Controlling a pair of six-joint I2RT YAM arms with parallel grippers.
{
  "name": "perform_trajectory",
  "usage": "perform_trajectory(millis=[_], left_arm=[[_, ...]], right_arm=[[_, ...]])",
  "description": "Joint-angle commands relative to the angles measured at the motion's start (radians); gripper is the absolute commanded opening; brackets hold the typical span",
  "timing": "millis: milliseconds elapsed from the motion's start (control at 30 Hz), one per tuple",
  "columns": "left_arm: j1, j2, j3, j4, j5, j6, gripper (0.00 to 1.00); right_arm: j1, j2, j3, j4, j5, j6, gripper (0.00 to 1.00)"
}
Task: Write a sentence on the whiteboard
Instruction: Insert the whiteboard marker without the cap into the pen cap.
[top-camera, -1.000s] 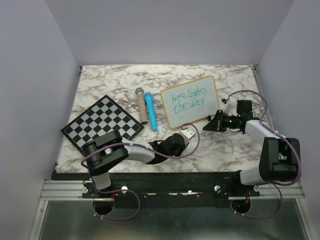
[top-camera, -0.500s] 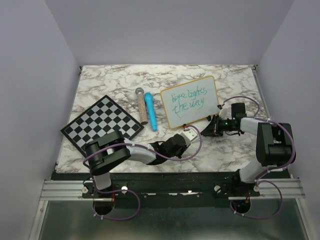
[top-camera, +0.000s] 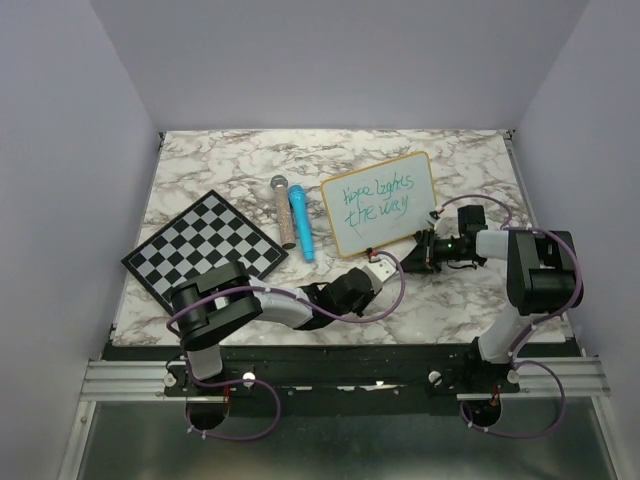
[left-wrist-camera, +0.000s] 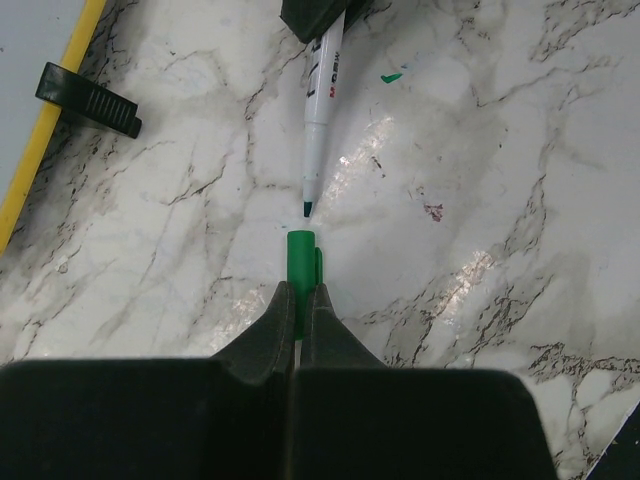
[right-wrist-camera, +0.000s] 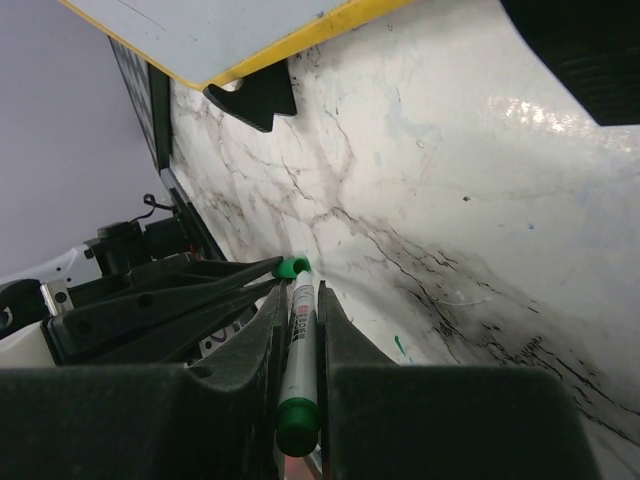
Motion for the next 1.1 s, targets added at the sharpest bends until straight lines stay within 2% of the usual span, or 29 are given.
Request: perform_trajectory(millis=[0, 1067], left_arm=[[-0.01, 0.08, -0.04, -0.208, 0.029, 0.011, 0.0], [-0.009, 0.076, -0.036, -0.178, 0.029, 0.026, 0.0]], right_arm=[[0.002, 0.023, 0.023, 0.012, -0.058, 0.016, 0.01], [0.031, 0.115, 0.047, -0.005, -0.05, 0.013, 0.0]])
